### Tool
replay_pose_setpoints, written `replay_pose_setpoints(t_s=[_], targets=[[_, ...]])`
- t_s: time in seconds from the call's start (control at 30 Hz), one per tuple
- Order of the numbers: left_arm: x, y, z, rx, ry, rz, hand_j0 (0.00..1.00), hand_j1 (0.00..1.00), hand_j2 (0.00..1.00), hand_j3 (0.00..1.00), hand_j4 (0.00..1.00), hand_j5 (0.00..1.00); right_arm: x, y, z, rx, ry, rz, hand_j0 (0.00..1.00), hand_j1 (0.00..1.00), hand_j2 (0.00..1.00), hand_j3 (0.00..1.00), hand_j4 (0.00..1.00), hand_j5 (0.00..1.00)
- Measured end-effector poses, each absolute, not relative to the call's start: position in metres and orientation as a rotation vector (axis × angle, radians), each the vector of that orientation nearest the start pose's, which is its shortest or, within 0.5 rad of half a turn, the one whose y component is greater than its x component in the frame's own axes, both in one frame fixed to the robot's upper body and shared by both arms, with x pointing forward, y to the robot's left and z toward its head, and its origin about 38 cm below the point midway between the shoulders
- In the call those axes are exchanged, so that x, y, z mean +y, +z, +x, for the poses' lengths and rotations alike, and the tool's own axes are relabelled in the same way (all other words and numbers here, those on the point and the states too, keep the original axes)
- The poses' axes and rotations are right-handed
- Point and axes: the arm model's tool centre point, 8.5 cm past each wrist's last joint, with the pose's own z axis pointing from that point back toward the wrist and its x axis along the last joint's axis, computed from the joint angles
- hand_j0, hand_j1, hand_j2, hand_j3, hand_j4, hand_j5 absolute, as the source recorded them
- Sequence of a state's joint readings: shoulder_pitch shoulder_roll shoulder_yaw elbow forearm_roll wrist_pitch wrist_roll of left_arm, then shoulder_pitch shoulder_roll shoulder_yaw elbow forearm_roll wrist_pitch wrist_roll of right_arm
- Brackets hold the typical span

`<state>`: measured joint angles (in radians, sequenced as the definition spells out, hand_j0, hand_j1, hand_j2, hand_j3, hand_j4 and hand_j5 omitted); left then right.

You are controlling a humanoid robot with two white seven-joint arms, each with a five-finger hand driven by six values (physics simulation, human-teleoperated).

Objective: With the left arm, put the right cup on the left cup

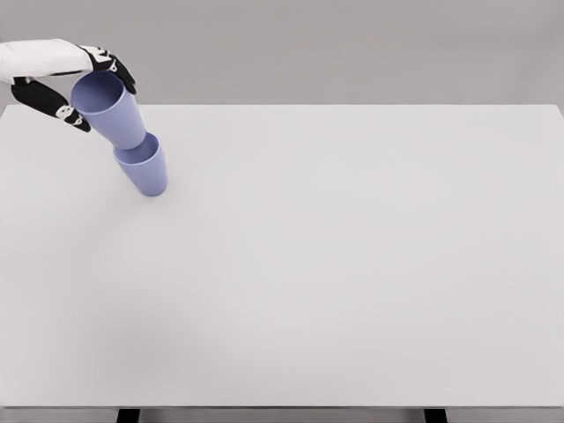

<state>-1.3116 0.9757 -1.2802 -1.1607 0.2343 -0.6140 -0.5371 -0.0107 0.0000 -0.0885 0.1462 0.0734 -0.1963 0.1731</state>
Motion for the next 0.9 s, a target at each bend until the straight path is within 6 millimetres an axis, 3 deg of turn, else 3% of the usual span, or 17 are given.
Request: replay_pose_setpoints(t_s=[0.9], targets=[[0.3582, 0.3270, 0.4899, -1.433, -1.852, 0.283, 0.57, 0.57, 0.57, 0.57, 0.57, 0.57, -0.2524, -0.2569, -0.0228, -0.062, -0.008, 0.096, 1.00, 1.00, 1.00, 1.00, 1.00, 1.00]])
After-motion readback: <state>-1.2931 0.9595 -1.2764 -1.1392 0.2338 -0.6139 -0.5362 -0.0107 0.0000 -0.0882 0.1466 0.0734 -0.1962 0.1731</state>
